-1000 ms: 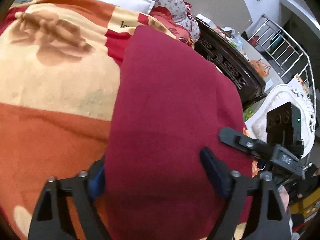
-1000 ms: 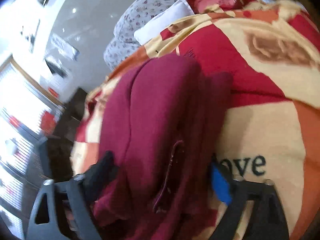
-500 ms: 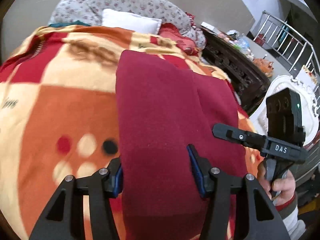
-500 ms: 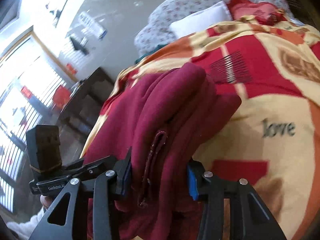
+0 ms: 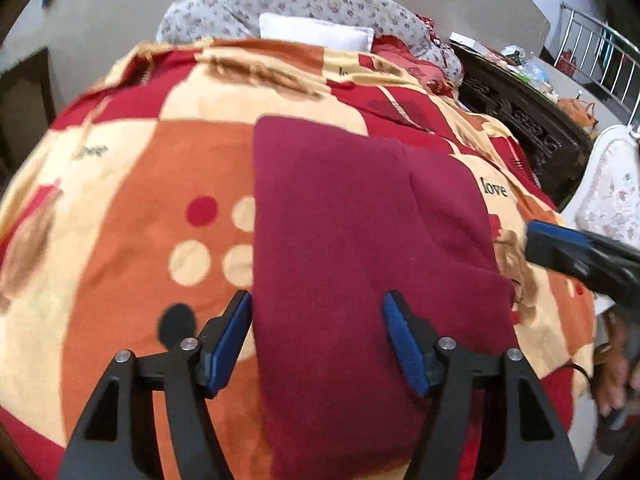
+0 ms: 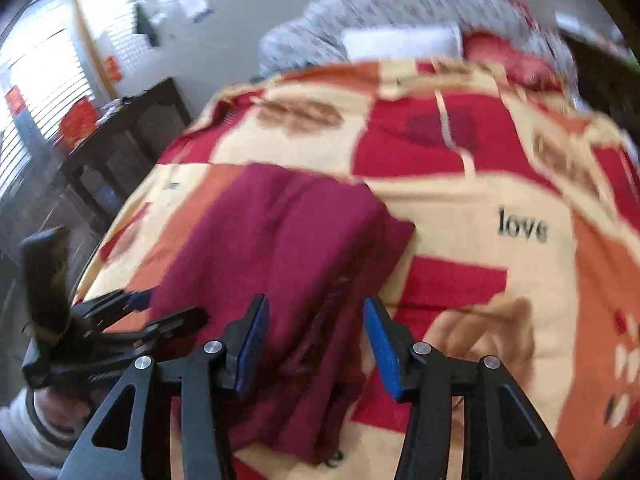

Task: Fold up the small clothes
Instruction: 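Release the sweater and pull both grippers back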

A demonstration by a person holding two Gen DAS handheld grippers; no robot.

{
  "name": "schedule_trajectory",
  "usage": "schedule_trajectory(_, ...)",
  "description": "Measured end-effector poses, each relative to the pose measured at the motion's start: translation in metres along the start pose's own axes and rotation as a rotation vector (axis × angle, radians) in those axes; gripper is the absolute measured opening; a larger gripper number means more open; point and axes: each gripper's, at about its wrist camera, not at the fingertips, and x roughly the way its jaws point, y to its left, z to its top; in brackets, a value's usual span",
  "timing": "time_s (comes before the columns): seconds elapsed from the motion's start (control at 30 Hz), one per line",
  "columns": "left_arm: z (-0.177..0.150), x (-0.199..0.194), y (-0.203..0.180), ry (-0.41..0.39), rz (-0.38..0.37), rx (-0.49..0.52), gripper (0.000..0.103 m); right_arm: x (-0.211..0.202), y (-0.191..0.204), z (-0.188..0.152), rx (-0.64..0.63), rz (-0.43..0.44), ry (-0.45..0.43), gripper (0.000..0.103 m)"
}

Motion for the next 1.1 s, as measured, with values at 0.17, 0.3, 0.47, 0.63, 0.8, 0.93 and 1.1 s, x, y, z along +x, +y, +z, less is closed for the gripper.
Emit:
schedule_trajectory(0.17, -0.001, -0.003, -0.002, -0.026, 0.059, 0.045, 0.072, 0.014, 0.029, -0.013, -0.070, 0.039, 0.025, 0.053)
schedule_trajectory(0.3, -0.002, -0.009, 0.001, -0.042, 0.067, 0.047, 0.075, 0.049, 0.028, -0.032, -0.160, -0.165, 0.105, 0.052)
schedule_trajectory(0.47, -0.004, -0.013, 0.001, -0.054, 0.079, 0.053, 0.077, 0.048, 0.016, -0.039, -0.125, -0.164, 0.101, 0.052)
schedule_trajectory(0.63, -0.004, -0.024, 0.002, -0.108, 0.105, 0.040, 0.077, 0.008, 0.030, -0.036, -0.060, -0.126, 0.015, 0.057)
schedule_trajectory(0.8, -0.003, -0.035, -0.002, -0.149, 0.126, 0.037, 0.078, -0.021, 0.043, -0.029, -0.029, -0.213, -0.141, 0.082)
schedule_trajectory(0.93, -0.004, -0.042, -0.006, -0.162, 0.135, 0.039, 0.082, -0.021, 0.048, -0.030, 0.006, -0.259, -0.146, 0.086)
schedule_trajectory(1.1, -0.008, -0.049, -0.006, -0.171, 0.150, 0.014, 0.083, -0.016, 0.047, -0.032, 0.050, -0.299, -0.150, 0.089)
